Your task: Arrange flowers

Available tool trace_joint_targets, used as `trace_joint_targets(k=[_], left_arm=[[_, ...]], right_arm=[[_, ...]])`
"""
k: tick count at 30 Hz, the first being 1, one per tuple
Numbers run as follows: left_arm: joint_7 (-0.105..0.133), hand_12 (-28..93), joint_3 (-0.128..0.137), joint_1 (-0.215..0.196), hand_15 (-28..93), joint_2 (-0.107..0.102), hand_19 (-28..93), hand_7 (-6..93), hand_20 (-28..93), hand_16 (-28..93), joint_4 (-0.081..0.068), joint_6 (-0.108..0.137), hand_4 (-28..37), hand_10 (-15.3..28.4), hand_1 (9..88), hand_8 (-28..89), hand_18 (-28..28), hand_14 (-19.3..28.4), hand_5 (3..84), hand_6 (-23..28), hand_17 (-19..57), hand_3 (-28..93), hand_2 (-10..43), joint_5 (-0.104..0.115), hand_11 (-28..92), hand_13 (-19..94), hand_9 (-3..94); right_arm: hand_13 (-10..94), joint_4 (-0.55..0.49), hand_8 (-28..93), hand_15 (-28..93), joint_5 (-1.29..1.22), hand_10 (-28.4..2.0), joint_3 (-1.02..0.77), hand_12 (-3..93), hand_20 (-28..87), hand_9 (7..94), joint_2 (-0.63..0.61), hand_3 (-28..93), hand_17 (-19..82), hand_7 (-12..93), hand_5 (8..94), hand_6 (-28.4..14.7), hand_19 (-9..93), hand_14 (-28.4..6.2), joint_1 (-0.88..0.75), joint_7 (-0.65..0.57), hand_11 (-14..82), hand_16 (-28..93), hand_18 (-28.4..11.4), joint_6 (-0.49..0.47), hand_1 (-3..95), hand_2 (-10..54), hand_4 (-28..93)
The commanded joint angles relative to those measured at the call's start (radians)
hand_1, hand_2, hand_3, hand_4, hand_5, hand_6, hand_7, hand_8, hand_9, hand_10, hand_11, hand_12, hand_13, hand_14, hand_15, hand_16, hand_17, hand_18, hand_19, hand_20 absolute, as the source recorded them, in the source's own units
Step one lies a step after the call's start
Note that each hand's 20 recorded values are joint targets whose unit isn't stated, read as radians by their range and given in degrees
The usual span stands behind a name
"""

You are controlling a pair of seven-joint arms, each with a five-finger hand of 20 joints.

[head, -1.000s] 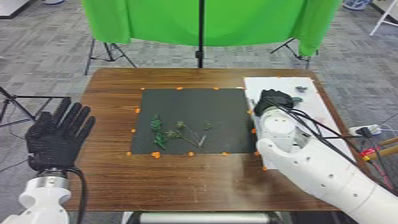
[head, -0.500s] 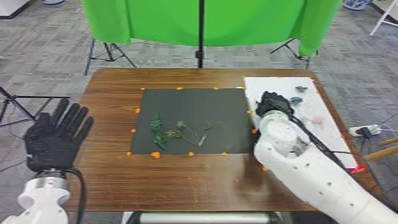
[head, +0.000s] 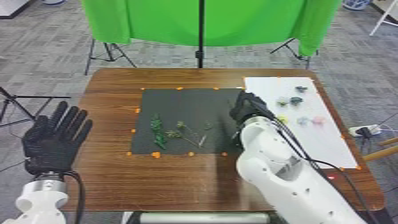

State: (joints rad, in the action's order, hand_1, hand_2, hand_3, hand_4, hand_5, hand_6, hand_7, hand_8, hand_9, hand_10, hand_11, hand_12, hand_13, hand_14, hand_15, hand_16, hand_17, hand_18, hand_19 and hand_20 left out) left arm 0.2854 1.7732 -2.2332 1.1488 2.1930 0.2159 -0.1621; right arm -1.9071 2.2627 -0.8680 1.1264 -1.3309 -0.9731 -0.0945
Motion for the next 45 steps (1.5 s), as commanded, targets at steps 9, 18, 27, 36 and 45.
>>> trace_joint_targets(k=[9,18,27,36,45], left_arm=[[0.008,10,0.002,-0.005,24,-0.008,24,7.9,14,-4,-0.002,0.019,-28.3,13.5,26.0,-8,11.9,12.9,42.3,8.4,-3.8,81,14.5,0.022,15,27,33.0],[0.019,10,0.003,-0.009,25,-0.006,23,8.4,14,-4,0.000,0.011,-24.7,12.9,29.7,-8,11.9,12.5,41.8,8.3,-3.5,83,13.7,0.013,14,25,29.8],[0.025,10,0.006,-0.021,25,0.004,23,8.3,14,-3,0.004,0.004,-23.4,12.9,29.2,-8,12.0,12.5,41.5,8.3,-3.6,82,12.2,0.019,14,25,29.8],[0.032,10,0.012,-0.032,25,-0.004,23,8.0,14,-3,0.017,0.003,-24.4,12.9,28.4,-8,12.0,12.5,41.4,8.4,-3.7,82,12.7,-0.013,14,25,29.5],[0.049,10,0.006,-0.032,25,-0.001,22,8.0,14,-3,0.015,0.012,-24.7,12.8,28.2,-8,12.1,12.5,41.2,8.3,-3.8,82,12.7,-0.001,14,25,29.4]], right_arm=[[71,-0.007,21,73,0.019,-17.3,0.004,37.8,45,76.3,0.015,72,39,41,71.0,-4.5,93,-14.7,-0.099,-0.031,40.4,29,-28.4,0.008,46.6,-9.5,-19],[69,-0.009,-10,75,-0.004,-19.1,-0.007,31.0,46,72.1,0.015,75,38,43,67.9,-7.5,93,-15.6,-0.103,-0.037,47.2,28,-28.4,-0.013,32.4,-9.5,-25],[68,-0.055,-11,75,-0.005,-19.7,-0.070,31.2,45,71.1,-0.031,75,37,44,67.5,-7.9,93,-15.9,-0.123,-0.050,47.8,28,-28.4,0.025,33.1,-9.5,-24],[67,-0.053,9,75,0.098,-18.9,-0.242,30.7,46,71.7,-0.192,75,35,41,68.1,-6.5,93,-16.0,-0.198,0.166,46.7,29,-27.7,0.172,37.2,-9.5,-23],[51,0.034,-12,73,0.094,-17.5,-0.288,19.0,49,58.8,-0.249,83,28,22,60.4,-6.1,89,-17.4,-0.199,0.242,23.6,27,-23.0,0.156,39.3,-9.5,-27]])
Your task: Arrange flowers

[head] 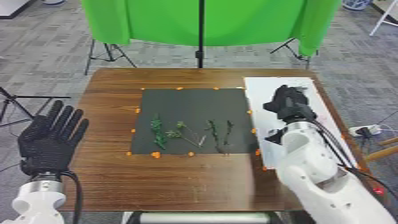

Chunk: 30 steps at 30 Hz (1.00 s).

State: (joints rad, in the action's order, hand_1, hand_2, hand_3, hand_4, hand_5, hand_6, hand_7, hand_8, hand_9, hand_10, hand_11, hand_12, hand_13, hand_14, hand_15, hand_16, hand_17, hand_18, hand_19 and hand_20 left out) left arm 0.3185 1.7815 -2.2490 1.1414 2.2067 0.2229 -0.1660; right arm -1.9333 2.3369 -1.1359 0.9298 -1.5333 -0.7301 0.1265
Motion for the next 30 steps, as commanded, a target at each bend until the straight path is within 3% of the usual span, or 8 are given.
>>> trace_joint_targets(k=[1,8,10,16,19,23,26,30], left_arm=[[0.016,10,-0.004,-0.014,25,0.006,22,8.0,14,-3,0.000,0.004,-24.8,12.8,28.2,-8,12.2,12.6,41.2,8.3,-3.8,82,12.7,0.004,14,25,29.5],[0.016,10,-0.010,-0.010,25,0.006,22,8.3,14,-3,0.000,0.014,-25.0,12.8,28.4,-8,12.2,12.5,41.3,8.2,-3.7,82,13.0,-0.031,14,25,29.8],[0.016,10,-0.009,-0.008,25,0.006,22,8.4,14,-3,-0.001,0.006,-25.0,12.8,28.4,-8,12.2,12.6,41.4,8.2,-3.7,82,13.0,-0.021,14,25,29.8],[0.011,10,-0.008,-0.012,25,0.009,22,8.4,14,-3,0.000,0.003,-25.2,12.9,28.4,-8,12.2,12.7,41.4,8.2,-3.6,82,13.3,-0.021,14,25,30.4],[0.010,10,-0.007,-0.013,25,0.010,22,8.5,14,-3,-0.001,-0.003,-25.4,13.1,28.3,-8,12.2,12.8,41.6,8.2,-3.6,81,13.9,-0.019,14,26,31.3],[0.017,10,0.003,-0.032,25,0.011,22,8.5,14,-3,0.002,-0.011,-25.3,13.2,28.0,-8,12.2,12.8,41.7,8.3,-3.6,81,14.1,0.002,14,26,31.7],[0.024,10,0.012,-0.051,25,0.019,22,8.3,14,-3,0.007,-0.015,-25.2,13.2,28.0,-8,12.2,12.8,41.7,8.3,-3.5,81,14.0,0.044,14,26,31.8],[0.023,10,0.019,-0.066,25,0.021,22,8.3,14,-3,0.010,-0.018,-25.3,13.2,27.9,-8,12.2,12.8,41.7,8.1,-3.5,82,13.8,0.040,14,26,31.9]], right_arm=[[50,0.064,-12,72,0.010,-17.2,-0.022,18.4,49,58.5,-0.053,83,28,21,60.1,-6.1,88,-17.4,0.004,0.006,22.0,26,-23.0,-0.081,39.6,-9.5,-27],[49,0.127,-12,68,0.063,-14.8,0.037,15.9,50,57.1,-0.054,83,27,17,58.6,-4.8,87,-16.2,0.030,0.044,15.9,23,-22.4,-0.128,42.1,-9.5,-28],[50,0.139,-12,68,0.052,-14.2,0.052,15.7,50,57.9,-0.046,83,27,17,59.0,-4.3,87,-15.9,0.042,0.040,15.8,23,-22.5,-0.153,42.8,-9.5,-28],[55,0.199,-7,64,0.081,-13.1,0.128,16.5,50,68.0,-0.038,79,28,20,67.4,-1.9,86,-14.9,0.098,0.034,17.2,28,-22.7,-0.163,50.1,-9.5,-28],[59,0.205,1,58,0.094,-11.5,0.139,29.9,50,78.4,-0.036,71,30,24,72.9,-1.5,86,-13.5,0.103,0.030,8.3,38,-22.4,-0.112,60.0,-9.5,-28],[64,0.157,5,54,0.101,-10.0,0.141,38.7,50,85.4,-0.045,70,31,29,77.5,-0.5,86,-12.0,0.105,0.040,8.6,44,-21.9,-0.084,63.8,-9.5,-28],[65,0.110,5,54,0.106,-9.8,0.150,40.4,50,85.9,-0.045,70,31,29,78.0,-0.3,86,-11.8,0.124,0.066,9.6,44,-21.9,-0.078,64.3,-9.5,-28],[66,0.053,6,54,0.076,-9.7,0.167,41.8,50,86.4,-0.043,72,32,29,78.5,-0.8,86,-11.9,0.158,0.086,10.1,44,-21.9,-0.062,63.9,-9.5,-28]])
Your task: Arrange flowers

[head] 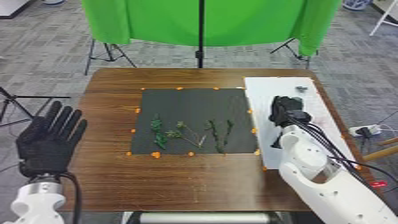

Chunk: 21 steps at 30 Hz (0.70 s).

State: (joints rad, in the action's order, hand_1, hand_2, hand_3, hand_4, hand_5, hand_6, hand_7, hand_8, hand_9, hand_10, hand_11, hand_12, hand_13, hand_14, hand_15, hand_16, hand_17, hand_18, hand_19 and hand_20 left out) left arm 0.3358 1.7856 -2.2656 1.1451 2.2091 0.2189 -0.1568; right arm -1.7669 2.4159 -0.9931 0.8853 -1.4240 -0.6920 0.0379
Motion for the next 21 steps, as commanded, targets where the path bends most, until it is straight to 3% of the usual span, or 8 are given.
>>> trace_joint_targets(k=[1,6,8,16,21], left_arm=[[0.005,10,0.017,-0.051,25,0.016,22,8.3,14,-3,0.008,-0.016,-25.3,13.2,27.9,-8,12.2,12.8,41.6,8.1,-3.5,82,13.8,0.030,14,26,31.9],[0.012,10,0.037,-0.077,25,0.018,22,8.1,14,-3,0.019,-0.015,-25.5,13.2,27.8,-8,12.2,12.9,41.5,8.1,-3.6,82,13.5,0.027,14,26,31.8],[0.019,10,0.037,-0.078,25,0.016,22,8.0,14,-3,0.019,-0.012,-25.7,13.2,27.7,-8,12.3,12.9,41.5,8.2,-3.6,82,13.4,0.037,14,26,31.8],[0.036,10,0.025,-0.079,25,0.004,22,7.8,14,-3,0.024,-0.006,-26.4,13.3,27.0,-8,12.3,12.8,41.5,8.2,-3.6,82,13.6,0.038,14,26,32.0],[0.044,10,0.018,-0.075,24,-0.011,22,7.7,14,-3,0.024,-0.004,-27.0,13.3,26.6,-8,12.2,12.7,41.5,8.2,-3.6,81,13.8,0.037,14,26,32.1]], right_arm=[[66,-0.121,6,54,-0.019,-9.8,0.032,41.9,50,86.5,0.007,72,32,29,78.8,-0.9,86,-11.8,0.062,0.049,10.1,44,-22.1,0.032,63.8,-9.5,-28],[66,-0.109,7,54,-0.081,-10.2,0.138,42.1,50,86.9,0.066,73,32,28,79.2,-1.2,86,-11.9,0.199,0.130,9.8,44,-22.1,0.019,63.2,-9.5,-28],[66,-0.083,8,54,-0.116,-10.2,0.214,42.2,49,86.8,0.112,73,32,28,79.1,-1.2,86,-11.8,0.284,0.173,9.8,44,-22.2,0.018,63.1,-9.5,-28],[66,0.015,8,54,-0.191,-10.1,0.441,42.0,49,86.4,0.290,73,32,28,78.5,-1.2,86,-11.6,0.474,0.314,9.7,44,-22.0,-0.007,62.9,-9.5,-28],[66,0.097,8,54,-0.255,-10.1,0.578,41.7,49,86.4,0.362,73,32,28,78.5,-1.1,86,-11.4,0.575,0.321,9.6,44,-21.9,-0.004,63.0,-9.5,-28]])
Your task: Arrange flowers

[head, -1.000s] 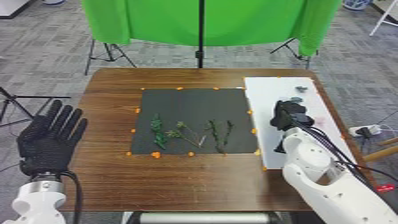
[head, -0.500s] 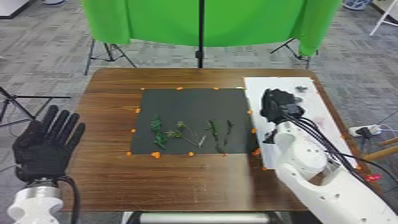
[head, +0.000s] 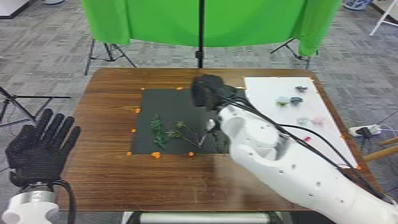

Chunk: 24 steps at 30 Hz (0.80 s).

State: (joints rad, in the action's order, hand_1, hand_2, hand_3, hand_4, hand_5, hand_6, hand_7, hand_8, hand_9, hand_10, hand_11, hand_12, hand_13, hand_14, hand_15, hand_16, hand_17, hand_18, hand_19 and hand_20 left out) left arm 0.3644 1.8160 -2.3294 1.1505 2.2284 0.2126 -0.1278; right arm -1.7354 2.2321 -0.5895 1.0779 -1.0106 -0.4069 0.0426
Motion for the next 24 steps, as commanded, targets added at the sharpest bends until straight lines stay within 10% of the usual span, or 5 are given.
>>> trace_joint_targets(k=[1,24], left_arm=[[0.018,10,-0.014,-0.010,24,-0.021,22,7.7,14,-3,0.006,0.007,-27.0,13.3,26.5,-8,12.2,12.7,41.5,8.3,-3.6,81,13.8,0.010,14,26,32.1],[0.015,10,-0.054,0.074,25,-0.054,22,7.9,14,-3,-0.022,0.026,-27.4,13.3,26.2,-8,12.2,12.6,41.5,8.1,-3.7,82,14.0,0.008,14,26,32.2]], right_arm=[[66,0.070,8,54,-0.094,-10.1,0.197,41.6,49,86.2,0.179,73,32,28,78.4,-1.1,86,-11.4,0.173,0.025,9.5,44,-21.9,-0.004,63.0,-9.5,-28],[63,0.240,5,54,-0.060,-10.4,0.210,40.2,46,82.8,0.334,73,31,32,73.8,-1.2,83,-10.9,0.090,-0.011,9.3,43,-21.9,-0.060,60.3,-9.5,-28]])
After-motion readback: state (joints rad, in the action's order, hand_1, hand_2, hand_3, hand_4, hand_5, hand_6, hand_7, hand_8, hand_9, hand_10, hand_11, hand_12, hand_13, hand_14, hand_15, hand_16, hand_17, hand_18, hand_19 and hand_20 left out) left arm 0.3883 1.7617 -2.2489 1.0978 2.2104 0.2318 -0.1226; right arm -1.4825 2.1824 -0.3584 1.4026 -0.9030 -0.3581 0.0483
